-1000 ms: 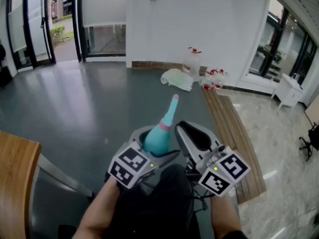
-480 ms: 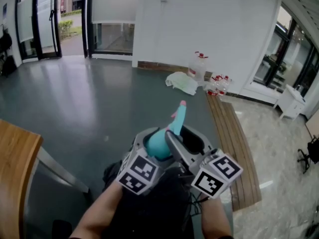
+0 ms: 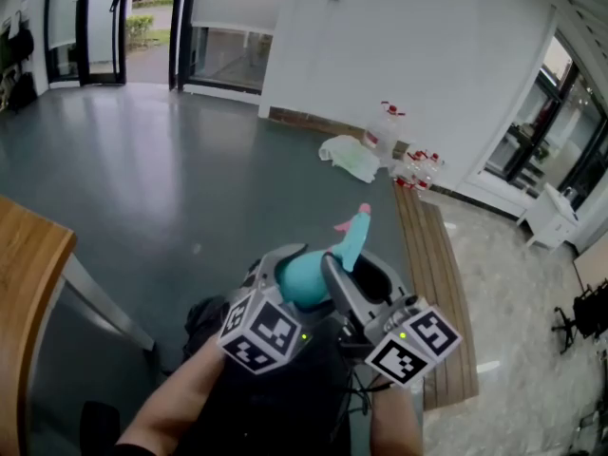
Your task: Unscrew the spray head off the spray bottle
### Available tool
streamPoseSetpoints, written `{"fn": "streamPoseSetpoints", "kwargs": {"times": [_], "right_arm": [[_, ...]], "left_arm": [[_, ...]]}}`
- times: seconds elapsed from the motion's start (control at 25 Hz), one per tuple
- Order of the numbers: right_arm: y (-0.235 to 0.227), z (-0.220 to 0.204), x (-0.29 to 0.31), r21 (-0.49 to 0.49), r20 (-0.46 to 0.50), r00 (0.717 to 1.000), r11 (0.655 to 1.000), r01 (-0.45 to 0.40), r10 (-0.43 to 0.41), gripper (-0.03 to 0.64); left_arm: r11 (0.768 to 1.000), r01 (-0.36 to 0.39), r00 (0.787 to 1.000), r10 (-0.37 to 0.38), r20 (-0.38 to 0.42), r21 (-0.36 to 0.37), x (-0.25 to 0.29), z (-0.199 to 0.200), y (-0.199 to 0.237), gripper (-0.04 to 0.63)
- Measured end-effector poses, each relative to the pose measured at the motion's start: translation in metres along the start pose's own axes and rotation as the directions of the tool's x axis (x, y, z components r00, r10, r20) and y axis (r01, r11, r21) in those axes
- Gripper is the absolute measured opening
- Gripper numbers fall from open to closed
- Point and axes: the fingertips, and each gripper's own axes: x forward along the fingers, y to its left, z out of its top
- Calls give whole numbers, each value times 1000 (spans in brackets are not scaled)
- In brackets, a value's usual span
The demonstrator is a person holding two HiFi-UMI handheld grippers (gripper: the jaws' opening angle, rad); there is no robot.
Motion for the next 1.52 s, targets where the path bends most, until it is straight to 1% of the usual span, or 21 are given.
{"fn": "streamPoseSetpoints", "kwargs": {"times": [0.16,0.24,0.32,0.4,0.52,0.68,0.76,0.8,0.88,1.0,1.04,1.12,1.16,1.24,1.32,1.36,1.44,1.52], "right_arm": [[2,0,0,-11,-17,999,999,-42,42,135],[4,1,-1,-11,-21,997,997,-77,77,135],[10,2,-4,-15,-24,991,991,-131,131,133],[16,3,-7,-25,-28,980,980,-198,197,132],[24,4,-12,-33,-25,950,950,-311,310,133],[36,5,-22,-53,-2,887,886,-461,462,133],[39,3,-25,-57,4,862,861,-506,507,133],[39,2,-25,-60,4,858,856,-513,514,135],[39,0,-24,-75,4,869,866,-494,496,146],[37,0,-19,-78,31,898,896,-436,439,150],[36,1,-17,-75,40,905,904,-421,424,165],[31,4,-12,-65,53,923,924,-378,381,192],[27,4,-10,-57,57,936,937,-344,347,193],[18,4,-3,-38,60,961,962,-269,271,193],[11,1,6,-6,66,973,975,-220,220,193],[8,-1,11,23,70,976,978,-206,204,192],[6,-4,19,79,71,981,980,-184,178,192],[9,-6,26,104,70,984,980,-171,164,192]], "left_arm": [[998,63,998,-63,5,-3,-3,0,-3,437],[995,103,995,-103,13,-7,-6,2,-6,437],[987,160,987,-159,31,-25,-10,5,-12,437],[974,225,974,-223,49,-32,-16,9,-19,437],[953,304,951,-303,54,-12,-24,12,-26,437],[914,406,911,-406,70,13,-35,15,-39,437],[900,435,897,-435,80,15,-38,16,-42,437],[900,435,897,-435,82,16,-39,15,-42,437],[914,404,911,-404,78,20,-38,12,-40,437],[945,327,942,-326,75,10,-34,10,-28,437],[955,295,953,-294,75,-3,-33,10,-21,437],[977,212,975,-209,70,-38,-31,9,-3,437],[986,158,986,-155,58,-52,-30,7,8,437],[998,40,999,-39,17,-53,-29,0,27,437],[997,-66,998,66,-25,-25,-29,-8,44,437],[994,-105,994,104,-39,-10,-29,-10,49,437],[988,-154,986,154,-61,14,-30,-13,54,437],[982,-184,979,187,-83,42,-31,-15,57,437]]}}
